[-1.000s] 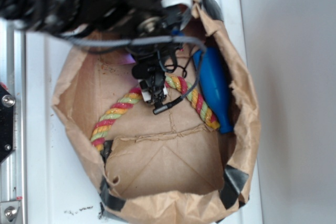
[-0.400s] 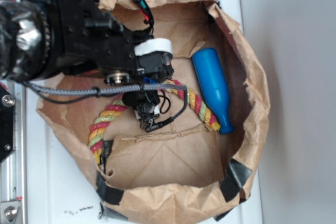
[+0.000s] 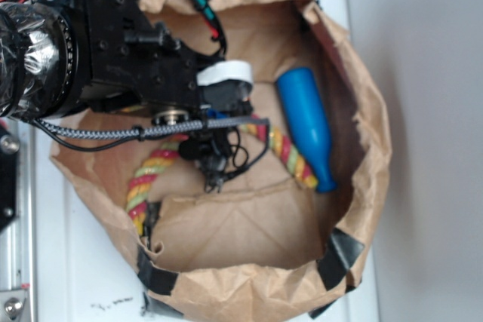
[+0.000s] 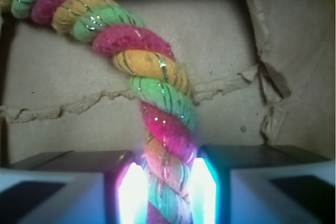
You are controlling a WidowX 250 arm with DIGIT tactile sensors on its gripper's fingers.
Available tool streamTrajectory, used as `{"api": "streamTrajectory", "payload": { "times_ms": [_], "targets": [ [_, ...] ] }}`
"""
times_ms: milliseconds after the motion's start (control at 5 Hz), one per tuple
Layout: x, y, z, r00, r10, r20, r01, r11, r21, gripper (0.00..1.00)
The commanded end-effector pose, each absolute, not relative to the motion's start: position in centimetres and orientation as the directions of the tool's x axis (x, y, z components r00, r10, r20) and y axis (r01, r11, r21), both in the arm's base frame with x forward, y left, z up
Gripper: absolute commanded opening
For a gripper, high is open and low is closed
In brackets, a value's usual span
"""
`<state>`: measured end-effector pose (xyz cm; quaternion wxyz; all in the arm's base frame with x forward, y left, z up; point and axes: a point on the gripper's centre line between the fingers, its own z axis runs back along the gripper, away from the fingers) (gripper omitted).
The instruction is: Grab the multicolored rope.
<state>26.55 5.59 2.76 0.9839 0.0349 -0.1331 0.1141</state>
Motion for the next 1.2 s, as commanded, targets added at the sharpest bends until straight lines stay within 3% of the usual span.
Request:
{"api": "streamTrajectory", "payload": {
  "times_ms": [0,200,400,600,800,1000],
  "targets": [
    [26.8,6.5,3.1,0.926,0.224,0.304,-0.251,0.967,0.051,0.00],
    [26.4,6.4,4.7,0.924,0.232,0.303,-0.263,0.962,0.066,0.00],
    [25.9,6.4,9.7,0.919,0.264,0.291,-0.293,0.954,0.060,0.00],
    [26.1,6.1,14.7,0.902,0.303,0.307,-0.350,0.930,0.110,0.00],
    [27.6,5.7,18.6,0.902,0.335,0.273,-0.380,0.916,0.128,0.00],
    [28.8,5.2,20.9,0.912,0.339,0.230,-0.371,0.922,0.111,0.00]
  ]
}}
